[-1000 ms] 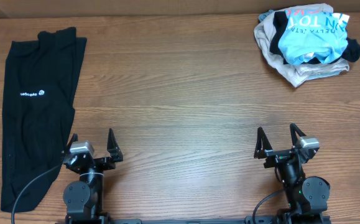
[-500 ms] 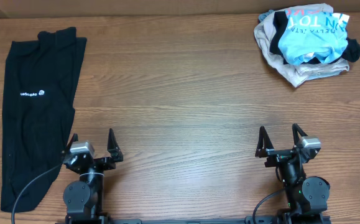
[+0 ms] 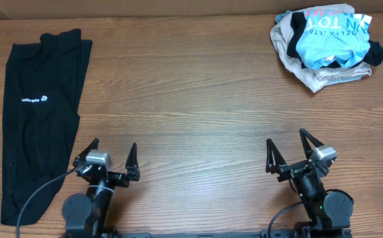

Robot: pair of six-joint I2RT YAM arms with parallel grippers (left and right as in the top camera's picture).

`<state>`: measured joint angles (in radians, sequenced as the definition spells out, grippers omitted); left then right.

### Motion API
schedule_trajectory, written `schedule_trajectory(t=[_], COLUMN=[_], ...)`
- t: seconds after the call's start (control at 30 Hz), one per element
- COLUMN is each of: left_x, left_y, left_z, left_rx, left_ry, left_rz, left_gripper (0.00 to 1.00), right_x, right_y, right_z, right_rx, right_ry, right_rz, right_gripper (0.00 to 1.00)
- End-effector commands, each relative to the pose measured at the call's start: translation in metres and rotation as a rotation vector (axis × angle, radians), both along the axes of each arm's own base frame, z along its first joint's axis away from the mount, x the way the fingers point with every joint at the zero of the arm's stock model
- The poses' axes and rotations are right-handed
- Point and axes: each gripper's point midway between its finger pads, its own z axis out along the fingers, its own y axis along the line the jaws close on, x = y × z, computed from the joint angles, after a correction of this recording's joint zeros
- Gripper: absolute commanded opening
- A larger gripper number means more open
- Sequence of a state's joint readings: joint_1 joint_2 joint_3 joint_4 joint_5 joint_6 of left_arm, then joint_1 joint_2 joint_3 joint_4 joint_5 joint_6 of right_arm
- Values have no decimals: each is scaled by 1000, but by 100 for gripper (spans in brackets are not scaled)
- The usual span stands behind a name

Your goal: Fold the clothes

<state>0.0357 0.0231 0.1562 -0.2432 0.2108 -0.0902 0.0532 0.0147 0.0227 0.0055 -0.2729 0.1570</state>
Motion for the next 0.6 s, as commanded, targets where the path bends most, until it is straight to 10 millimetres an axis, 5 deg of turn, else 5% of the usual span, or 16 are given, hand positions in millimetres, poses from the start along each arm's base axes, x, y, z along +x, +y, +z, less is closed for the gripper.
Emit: schedule_trajectory(t=[0.0, 0.23, 0.57], left_x=[-10, -2, 49], left_y=[-5, 0, 15], left_z=[46, 81, 100], left_rx=[73, 102, 109], left_ry=[-60, 102, 492], left_rz=[-38, -19, 27], left_gripper=[100, 100, 100], right_x=[-15, -25, 15], right_y=[11, 14, 26], right_z=[43, 88, 114], right_rx=[9, 19, 19], right_ry=[-89, -52, 275], right_rz=[74, 94, 153], right_gripper=[100, 100, 100])
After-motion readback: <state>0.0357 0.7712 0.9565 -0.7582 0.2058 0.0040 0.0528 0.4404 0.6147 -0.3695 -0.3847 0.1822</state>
